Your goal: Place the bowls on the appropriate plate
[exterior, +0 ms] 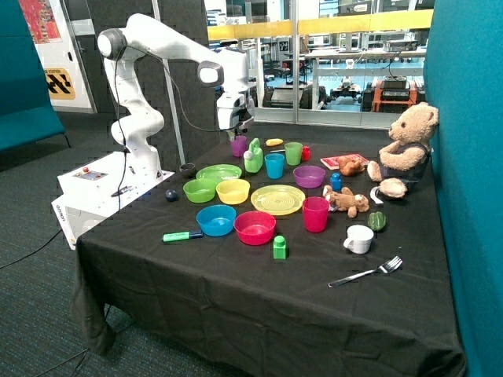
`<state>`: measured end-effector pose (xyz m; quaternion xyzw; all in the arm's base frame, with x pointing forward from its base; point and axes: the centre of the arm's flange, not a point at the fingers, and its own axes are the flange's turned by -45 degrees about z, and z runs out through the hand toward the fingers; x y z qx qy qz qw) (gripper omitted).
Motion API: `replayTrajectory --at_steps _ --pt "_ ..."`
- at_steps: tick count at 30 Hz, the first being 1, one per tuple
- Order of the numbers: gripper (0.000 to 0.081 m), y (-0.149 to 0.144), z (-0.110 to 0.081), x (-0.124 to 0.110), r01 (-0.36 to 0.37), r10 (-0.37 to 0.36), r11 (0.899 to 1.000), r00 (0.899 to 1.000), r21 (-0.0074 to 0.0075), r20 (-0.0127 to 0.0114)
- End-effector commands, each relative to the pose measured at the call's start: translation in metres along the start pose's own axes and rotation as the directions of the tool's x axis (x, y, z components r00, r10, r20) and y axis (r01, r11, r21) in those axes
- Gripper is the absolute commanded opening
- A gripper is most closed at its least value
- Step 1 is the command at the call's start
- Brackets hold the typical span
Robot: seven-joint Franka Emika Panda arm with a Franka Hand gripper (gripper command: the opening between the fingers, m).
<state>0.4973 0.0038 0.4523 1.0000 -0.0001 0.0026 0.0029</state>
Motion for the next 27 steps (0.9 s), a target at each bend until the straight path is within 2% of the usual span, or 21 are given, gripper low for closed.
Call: replayTrajectory --at_steps 1,3,4,5,6,9,13,15,26,27 --pt "0.0808 0.004 0.002 0.003 0.196 -0.196 0.981 0.981 0.0066 0.004" --pt "0.0808 0.009 0.004 0.001 0.185 -0.185 0.983 0.983 0.0066 0.0041" --pt "0.07 0.01 0.005 0.0 0.185 -0.185 0.983 0.983 0.0066 0.0041" --pt "0.0486 0.011 0.006 0.0 0.179 -0.179 0.984 0.984 0.0065 0.0041" --pt "0.0394 0.012 0.006 -0.001 0.18 -0.18 0.984 0.984 0.0065 0.0041" --pt "0.0298 0.017 0.008 -0.003 0.174 -0.174 0.985 0.985 0.0065 0.0041" --pt "0.0301 0.025 0.011 -0.008 0.176 -0.176 0.984 0.984 0.0065 0.0041" --pt "0.0295 0.028 0.013 -0.013 0.158 -0.158 0.987 0.987 0.0065 0.0043" --pt "0.0298 0.036 0.022 -0.036 0.172 -0.172 0.985 0.985 0.0065 0.0042" --pt "0.0298 0.037 0.023 -0.037 0.157 -0.157 0.988 0.988 0.0064 0.0043"
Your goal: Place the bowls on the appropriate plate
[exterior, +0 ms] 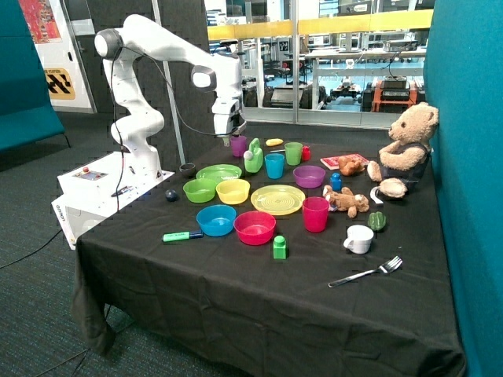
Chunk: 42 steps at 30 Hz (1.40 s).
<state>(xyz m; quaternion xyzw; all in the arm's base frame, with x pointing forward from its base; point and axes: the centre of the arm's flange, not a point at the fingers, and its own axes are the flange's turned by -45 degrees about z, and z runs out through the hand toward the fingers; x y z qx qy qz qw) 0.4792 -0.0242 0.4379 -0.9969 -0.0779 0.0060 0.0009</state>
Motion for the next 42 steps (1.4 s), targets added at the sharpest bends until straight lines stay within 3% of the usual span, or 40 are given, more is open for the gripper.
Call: replayTrajectory --at_steps 1,10,20,42 --pt "0.0298 0.007 0.01 -0.021 0.019 -0.019 1.0 1.0 -0.0029 -0.0117" --pt "0.0297 0.018 0.017 -0.04 -0.027 0.027 1.0 1.0 -0.0024 -0.0119" --pt "0.0308 0.022 0.031 -0.058 -0.029 0.029 1.0 1.0 -0.0023 -0.0119" --pt "0.0373 0.053 0.089 -0.094 -0.092 0.092 0.996 0.996 -0.0016 -0.012"
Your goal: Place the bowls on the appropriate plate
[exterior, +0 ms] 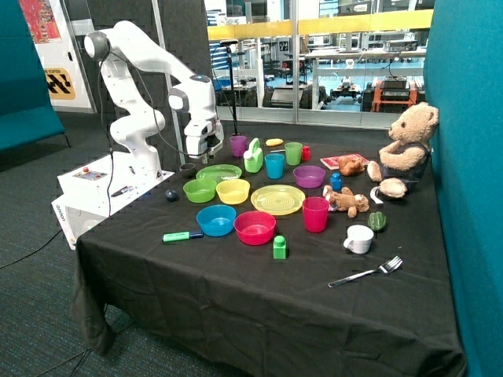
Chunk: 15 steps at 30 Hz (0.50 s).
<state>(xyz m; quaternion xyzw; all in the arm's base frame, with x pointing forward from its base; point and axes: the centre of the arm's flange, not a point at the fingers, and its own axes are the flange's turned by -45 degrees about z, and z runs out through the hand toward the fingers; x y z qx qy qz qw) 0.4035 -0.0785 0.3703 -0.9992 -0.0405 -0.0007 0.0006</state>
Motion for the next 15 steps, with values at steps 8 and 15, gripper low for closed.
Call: replayTrajectory --at_steps 8,15 --pt "0.0369 0.024 0.023 -0.009 -0.027 0.027 1.0 1.0 -0.0011 0.0014" --pt "0.0371 0.033 0.025 -0.003 -0.027 0.027 1.0 1.0 -0.0011 0.0014"
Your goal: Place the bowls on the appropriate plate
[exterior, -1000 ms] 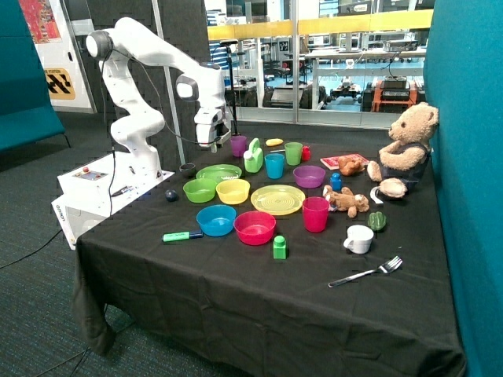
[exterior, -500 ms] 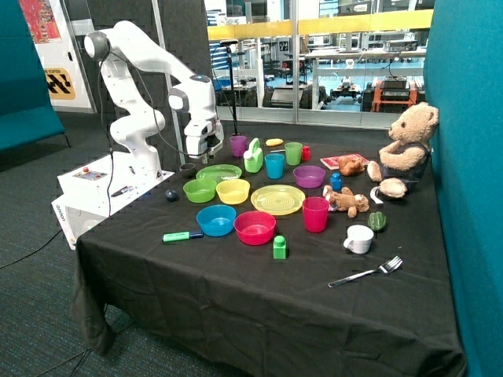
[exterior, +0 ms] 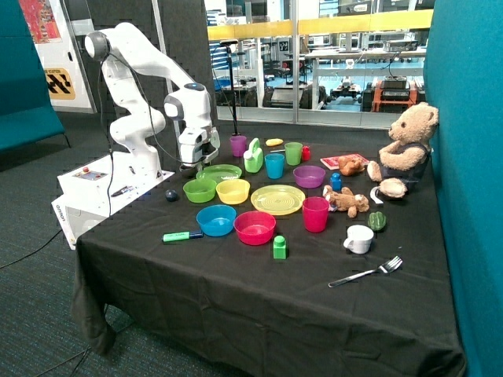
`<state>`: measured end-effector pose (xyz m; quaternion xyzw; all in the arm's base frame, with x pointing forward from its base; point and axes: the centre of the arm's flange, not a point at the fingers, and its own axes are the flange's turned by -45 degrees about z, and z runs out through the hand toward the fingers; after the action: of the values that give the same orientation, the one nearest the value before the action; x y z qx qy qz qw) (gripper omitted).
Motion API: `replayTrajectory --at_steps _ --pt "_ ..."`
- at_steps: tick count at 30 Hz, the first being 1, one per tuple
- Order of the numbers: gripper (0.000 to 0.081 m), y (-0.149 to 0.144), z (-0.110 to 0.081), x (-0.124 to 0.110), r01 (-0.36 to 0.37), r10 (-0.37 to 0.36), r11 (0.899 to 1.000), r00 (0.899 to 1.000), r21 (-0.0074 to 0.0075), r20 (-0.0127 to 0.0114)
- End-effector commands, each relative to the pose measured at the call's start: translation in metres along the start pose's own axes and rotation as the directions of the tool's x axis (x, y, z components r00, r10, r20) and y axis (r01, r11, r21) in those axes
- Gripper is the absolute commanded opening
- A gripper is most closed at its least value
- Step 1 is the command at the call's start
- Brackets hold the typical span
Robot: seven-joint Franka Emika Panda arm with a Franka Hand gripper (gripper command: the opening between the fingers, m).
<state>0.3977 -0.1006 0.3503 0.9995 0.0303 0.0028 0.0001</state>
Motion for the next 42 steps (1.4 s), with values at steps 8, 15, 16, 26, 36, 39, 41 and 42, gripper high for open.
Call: replayTrajectory --at_steps 8,15,16,26,36,39,41,42 --pt "0.0369 0.01 0.016 0.003 0.003 -0.003 1.0 1.0 0.0004 0.0055" --pt "0.0367 0.011 0.026 0.002 -0.001 0.001 1.0 1.0 0.0004 0.0055" --pt "0.0367 0.011 0.027 0.002 -0.003 0.003 1.0 1.0 0.0004 0.0055" --pt "0.0361 0.015 0.035 0.003 -0.003 0.003 1.0 1.0 0.0004 0.0055" --pt "0.0352 0.016 0.042 0.005 0.008 -0.008 1.0 1.0 0.0004 0.0055" --pt "0.0349 0.016 0.044 0.006 0.009 -0.009 1.0 1.0 0.0005 0.0055" --pt "0.0346 0.015 0.046 0.007 0.009 -0.009 1.0 1.0 0.0005 0.0055" --pt "0.0345 0.015 0.046 0.007 0.01 -0.01 1.0 1.0 0.0005 0.0055"
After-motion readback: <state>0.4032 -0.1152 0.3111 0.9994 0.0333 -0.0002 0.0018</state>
